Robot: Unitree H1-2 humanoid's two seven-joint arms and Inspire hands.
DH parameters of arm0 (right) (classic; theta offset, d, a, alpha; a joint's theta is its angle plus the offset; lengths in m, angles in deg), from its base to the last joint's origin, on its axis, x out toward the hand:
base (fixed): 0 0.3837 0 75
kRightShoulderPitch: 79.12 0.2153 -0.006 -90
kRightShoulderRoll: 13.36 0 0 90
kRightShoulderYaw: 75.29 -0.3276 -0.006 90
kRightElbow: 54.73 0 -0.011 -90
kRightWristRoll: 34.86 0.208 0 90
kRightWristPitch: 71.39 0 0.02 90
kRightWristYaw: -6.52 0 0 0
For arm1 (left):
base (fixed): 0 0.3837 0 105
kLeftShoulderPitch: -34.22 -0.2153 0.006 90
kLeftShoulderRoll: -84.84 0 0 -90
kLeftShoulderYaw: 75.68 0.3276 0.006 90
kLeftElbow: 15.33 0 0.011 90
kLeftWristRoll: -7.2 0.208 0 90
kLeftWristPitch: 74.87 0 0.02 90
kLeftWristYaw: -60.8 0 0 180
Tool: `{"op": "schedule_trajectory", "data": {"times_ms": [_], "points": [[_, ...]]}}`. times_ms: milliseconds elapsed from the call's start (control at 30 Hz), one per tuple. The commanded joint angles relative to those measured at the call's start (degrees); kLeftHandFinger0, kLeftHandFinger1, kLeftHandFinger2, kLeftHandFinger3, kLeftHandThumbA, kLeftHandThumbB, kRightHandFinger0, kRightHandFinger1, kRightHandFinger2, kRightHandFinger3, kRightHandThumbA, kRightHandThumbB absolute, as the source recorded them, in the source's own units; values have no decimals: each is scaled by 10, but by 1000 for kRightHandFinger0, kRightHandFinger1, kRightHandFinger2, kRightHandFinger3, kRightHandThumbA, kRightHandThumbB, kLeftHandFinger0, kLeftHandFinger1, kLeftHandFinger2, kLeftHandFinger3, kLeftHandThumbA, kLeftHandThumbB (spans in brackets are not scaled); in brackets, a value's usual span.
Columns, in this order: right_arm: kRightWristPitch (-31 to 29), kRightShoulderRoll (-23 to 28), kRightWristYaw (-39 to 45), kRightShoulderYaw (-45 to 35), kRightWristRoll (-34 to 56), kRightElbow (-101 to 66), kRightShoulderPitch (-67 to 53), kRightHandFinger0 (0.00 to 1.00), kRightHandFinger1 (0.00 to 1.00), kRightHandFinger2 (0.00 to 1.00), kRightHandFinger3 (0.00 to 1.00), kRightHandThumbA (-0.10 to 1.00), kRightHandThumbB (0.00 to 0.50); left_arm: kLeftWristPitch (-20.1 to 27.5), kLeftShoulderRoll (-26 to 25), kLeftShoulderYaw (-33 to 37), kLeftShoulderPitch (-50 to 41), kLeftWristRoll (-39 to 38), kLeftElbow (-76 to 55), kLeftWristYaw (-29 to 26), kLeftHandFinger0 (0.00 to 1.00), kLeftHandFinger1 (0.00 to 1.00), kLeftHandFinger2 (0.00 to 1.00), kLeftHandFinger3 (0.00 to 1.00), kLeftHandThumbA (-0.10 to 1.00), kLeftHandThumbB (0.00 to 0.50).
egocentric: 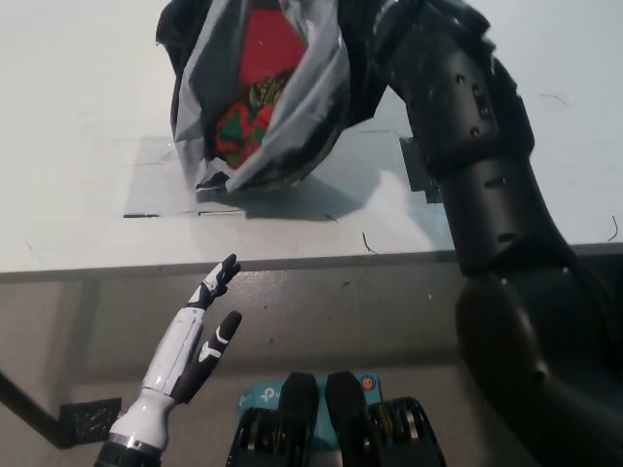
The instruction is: The robot uses its right hand to pick up a bag of coffee beans and puts it in the black plastic bag, then the robot grabs the top of the bag and lifts it.
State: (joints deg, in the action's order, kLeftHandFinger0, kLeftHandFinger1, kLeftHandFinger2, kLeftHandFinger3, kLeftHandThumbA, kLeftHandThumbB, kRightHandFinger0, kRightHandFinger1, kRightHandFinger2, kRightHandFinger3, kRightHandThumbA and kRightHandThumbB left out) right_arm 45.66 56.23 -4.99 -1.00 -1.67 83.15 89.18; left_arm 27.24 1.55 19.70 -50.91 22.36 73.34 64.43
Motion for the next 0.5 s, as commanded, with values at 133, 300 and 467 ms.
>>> {"op": "schedule_trajectory", "data": {"times_ms": [133,300,467], "points": [[-1,3,-18,38,46,0,243,0,186,724,1000,-100,119,21,0,3,19,11,-23,-9,1000,1000,1000,1000,1000,128],[-1,2,-35,20,70,17,281,0,106,653,1000,-100,122,22,2,5,16,8,-22,-7,1000,1000,1000,1000,1000,129],[-1,8,-39,-3,83,43,323,0,80,635,1000,-100,119,24,1,6,15,7,-20,-6,1000,1000,1000,1000,969,118]]}}
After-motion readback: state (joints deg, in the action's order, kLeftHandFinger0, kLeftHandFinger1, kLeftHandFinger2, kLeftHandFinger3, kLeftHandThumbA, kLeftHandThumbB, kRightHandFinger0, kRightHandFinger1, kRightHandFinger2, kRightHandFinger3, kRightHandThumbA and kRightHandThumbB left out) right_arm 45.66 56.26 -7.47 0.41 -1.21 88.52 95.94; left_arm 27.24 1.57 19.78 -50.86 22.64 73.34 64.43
